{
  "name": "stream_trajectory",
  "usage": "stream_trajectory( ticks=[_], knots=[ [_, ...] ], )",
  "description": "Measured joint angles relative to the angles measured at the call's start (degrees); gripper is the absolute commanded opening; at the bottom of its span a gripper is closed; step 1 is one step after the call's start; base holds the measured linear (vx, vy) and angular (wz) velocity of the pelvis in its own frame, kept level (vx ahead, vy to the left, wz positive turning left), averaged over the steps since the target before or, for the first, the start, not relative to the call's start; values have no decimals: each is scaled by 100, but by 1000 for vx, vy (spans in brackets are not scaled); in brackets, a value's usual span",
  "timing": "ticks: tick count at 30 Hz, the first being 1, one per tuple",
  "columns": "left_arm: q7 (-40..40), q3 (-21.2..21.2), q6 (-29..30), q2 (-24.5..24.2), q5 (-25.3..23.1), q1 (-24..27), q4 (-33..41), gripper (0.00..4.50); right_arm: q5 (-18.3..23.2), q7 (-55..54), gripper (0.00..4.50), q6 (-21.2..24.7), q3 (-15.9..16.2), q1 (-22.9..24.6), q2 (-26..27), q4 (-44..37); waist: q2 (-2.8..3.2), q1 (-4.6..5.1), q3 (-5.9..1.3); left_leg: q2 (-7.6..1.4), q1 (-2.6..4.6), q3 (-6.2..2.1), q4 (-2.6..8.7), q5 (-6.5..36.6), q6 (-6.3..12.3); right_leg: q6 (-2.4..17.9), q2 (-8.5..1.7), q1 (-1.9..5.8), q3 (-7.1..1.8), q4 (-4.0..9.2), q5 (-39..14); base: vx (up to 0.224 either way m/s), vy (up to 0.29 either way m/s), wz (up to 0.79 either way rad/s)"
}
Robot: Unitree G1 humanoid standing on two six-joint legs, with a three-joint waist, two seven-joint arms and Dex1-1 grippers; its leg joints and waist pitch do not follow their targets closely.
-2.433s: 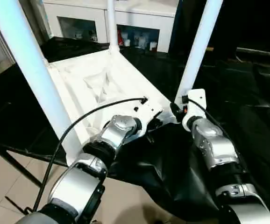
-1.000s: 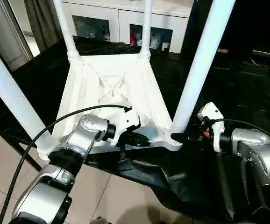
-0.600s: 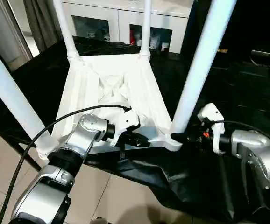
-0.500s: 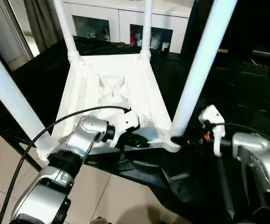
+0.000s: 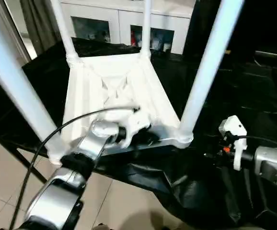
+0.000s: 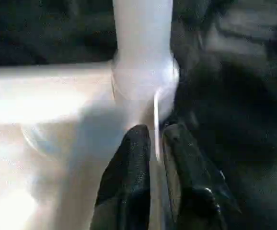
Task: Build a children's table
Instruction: Rotate leg to tighten
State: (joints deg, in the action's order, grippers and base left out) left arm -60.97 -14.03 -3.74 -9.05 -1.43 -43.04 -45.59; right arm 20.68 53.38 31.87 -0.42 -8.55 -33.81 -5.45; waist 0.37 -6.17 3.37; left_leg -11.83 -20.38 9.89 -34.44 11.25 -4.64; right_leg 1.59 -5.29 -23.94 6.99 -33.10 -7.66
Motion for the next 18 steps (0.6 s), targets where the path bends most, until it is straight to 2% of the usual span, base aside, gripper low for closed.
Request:
stream_trajectory(
  ticks=[3,5,11,13,18],
  knots=[
    [-8,124,11,-102,135,-15,416,109,77,-77,323,48,181,53,237,-221,-13,34,-10,0,10,-3,8,0,-1,-2,3,4,0,0,-1,0,0,0],
    [-72,196,118,-215,217,164,777,140,97,-164,323,58,328,93,410,-268,-17,50,-12,0,11,-2,9,0,-1,-2,2,4,0,1,-2,0,0,0],
    [-260,255,871,-531,535,1142,2071,185,-47,-706,323,-24,411,-71,933,-116,-26,85,-9,1,13,-2,8,14,-25,-2,-1,1,-1,2,-1,0,0,0],
    [-302,247,1294,-744,698,1665,2971,196,-71,-906,323,-51,444,-187,1191,2,-32,107,-9,0,22,-1,11,19,-32,-2,-2,3,-3,2,-2,0,0,0],
    [-162,168,1890,-878,862,2614,4191,233,-161,-1238,323,-244,530,-463,1557,391,-66,161,13,2,26,-1,21,20,-34,-4,-1,-1,-4,4,-3,0,0,0]
  ],
)
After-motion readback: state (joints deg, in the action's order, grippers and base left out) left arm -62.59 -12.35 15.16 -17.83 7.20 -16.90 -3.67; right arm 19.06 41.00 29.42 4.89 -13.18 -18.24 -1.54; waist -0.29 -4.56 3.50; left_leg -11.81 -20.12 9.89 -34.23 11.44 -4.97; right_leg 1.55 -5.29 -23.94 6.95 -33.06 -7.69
